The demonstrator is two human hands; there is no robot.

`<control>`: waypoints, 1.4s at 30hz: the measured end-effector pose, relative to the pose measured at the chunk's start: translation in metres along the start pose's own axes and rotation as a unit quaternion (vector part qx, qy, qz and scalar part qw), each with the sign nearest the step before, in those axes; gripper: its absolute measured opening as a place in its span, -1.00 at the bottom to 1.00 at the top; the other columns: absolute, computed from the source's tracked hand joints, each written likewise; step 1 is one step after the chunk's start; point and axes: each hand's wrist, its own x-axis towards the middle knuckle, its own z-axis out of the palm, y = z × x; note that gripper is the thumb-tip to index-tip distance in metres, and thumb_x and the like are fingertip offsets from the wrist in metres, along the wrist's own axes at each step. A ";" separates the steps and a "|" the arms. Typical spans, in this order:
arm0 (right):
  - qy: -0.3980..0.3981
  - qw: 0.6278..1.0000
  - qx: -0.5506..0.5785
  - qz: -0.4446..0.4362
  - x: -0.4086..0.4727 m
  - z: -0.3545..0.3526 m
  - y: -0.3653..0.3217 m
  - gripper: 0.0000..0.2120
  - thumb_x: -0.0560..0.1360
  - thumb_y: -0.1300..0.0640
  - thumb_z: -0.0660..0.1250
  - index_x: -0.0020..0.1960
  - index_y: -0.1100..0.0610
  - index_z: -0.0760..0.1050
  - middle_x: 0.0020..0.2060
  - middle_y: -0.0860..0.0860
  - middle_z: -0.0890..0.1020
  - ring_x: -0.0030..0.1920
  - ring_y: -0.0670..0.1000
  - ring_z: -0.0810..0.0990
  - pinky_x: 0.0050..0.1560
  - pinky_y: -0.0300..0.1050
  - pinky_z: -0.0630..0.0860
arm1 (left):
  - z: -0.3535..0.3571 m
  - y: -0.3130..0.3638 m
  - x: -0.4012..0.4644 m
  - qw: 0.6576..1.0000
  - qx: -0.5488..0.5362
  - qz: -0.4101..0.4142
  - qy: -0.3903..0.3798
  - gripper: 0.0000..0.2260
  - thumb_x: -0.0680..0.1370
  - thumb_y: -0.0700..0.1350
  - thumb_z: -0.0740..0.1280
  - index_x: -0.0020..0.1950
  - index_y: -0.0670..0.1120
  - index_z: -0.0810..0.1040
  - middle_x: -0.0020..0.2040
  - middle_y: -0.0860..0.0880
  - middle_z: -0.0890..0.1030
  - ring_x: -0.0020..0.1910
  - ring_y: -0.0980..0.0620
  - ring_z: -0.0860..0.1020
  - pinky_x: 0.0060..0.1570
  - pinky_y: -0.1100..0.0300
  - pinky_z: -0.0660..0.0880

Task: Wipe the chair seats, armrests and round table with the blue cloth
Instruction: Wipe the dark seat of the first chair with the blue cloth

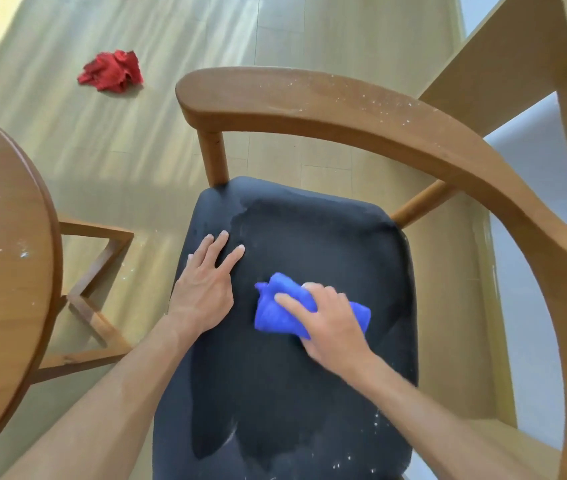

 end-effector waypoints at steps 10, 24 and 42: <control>0.018 0.983 -0.022 0.179 0.011 0.008 0.031 -0.29 0.21 0.25 0.46 0.36 0.25 0.43 0.05 0.20 0.56 -0.19 0.24 0.49 -0.21 0.06 0.49 | 0.005 0.002 0.001 1.000 0.006 -0.004 -0.002 -0.47 0.60 -0.20 0.09 0.56 0.05 0.10 0.59 -0.02 -0.05 0.56 -0.06 -0.12 0.51 -0.06 -0.01; -0.097 0.986 0.064 0.123 -0.068 0.022 -0.061 -0.24 0.20 -0.29 0.40 0.32 0.04 0.47 -0.12 -0.01 0.48 -0.19 0.05 0.44 -0.21 -0.07 0.43 | 0.020 0.016 -0.033 0.996 0.071 0.015 0.045 -0.49 0.58 -0.16 0.19 0.53 -0.05 0.21 0.57 -0.14 0.09 0.55 -0.18 0.03 0.46 -0.18 0.05; -0.022 0.938 0.086 0.336 0.009 -0.013 0.120 -0.42 0.41 -0.09 0.36 0.38 -0.04 0.28 0.04 0.09 0.47 0.05 0.18 0.49 -0.06 -0.04 0.39 | 0.030 0.020 -0.033 0.996 0.072 -0.002 0.048 -0.48 0.59 -0.14 0.15 0.56 -0.03 0.12 0.59 -0.13 0.00 0.56 -0.16 -0.07 0.48 -0.13 -0.03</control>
